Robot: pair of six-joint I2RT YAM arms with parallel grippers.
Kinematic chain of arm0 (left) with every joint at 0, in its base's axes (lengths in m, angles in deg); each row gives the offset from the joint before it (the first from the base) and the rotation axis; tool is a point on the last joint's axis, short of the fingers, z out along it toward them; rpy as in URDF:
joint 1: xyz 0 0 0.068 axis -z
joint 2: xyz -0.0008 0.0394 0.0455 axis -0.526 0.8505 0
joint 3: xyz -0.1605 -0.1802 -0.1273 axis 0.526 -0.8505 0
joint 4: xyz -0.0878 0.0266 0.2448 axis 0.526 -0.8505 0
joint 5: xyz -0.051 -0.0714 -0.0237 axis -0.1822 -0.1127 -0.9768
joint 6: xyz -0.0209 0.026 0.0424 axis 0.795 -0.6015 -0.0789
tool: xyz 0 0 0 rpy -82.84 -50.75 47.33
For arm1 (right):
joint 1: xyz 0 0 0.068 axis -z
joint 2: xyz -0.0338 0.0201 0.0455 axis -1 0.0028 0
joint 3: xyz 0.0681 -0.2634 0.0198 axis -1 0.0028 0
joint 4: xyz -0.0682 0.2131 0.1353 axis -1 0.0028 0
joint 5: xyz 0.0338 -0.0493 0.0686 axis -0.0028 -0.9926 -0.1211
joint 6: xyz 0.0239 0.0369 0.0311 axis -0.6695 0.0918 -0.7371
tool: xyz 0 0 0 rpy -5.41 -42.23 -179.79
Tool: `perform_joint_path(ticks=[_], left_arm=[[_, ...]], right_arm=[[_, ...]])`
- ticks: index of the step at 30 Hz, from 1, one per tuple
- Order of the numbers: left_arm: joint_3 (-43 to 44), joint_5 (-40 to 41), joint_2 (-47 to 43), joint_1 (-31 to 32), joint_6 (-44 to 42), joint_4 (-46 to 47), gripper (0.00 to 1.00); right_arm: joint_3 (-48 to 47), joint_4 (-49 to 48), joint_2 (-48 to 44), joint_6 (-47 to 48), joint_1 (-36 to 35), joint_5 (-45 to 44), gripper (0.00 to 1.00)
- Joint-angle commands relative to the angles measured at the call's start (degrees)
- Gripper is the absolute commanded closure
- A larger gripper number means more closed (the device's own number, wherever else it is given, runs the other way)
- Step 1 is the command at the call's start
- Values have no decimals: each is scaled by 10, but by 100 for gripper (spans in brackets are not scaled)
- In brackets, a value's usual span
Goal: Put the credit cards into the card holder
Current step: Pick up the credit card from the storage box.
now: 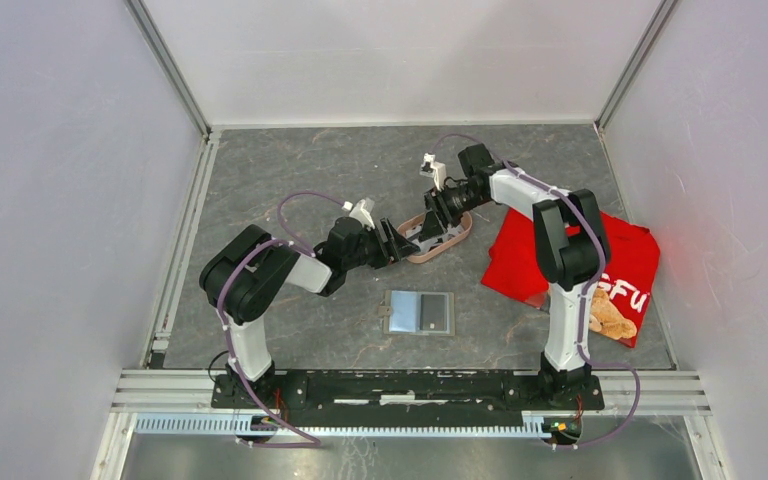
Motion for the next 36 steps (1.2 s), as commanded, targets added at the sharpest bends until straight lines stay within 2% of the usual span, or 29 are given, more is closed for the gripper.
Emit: perform_joint_path(ticks=[1,5,15,36], left_arm=[[11,-3,1,-5,12,11,26],[10,-5,-1,-6,12,11,26],[13,-9,4,-8,13,15,27],[10,-14,6,-9,18,24,29]], right_arm=[[-37,-26,-21,-3,11,-60,42],[-68,-9,16,7,15,-64,41],[-55,1,49,12,11,-42,42],[11,-29,-5,-28,-5,79,44]])
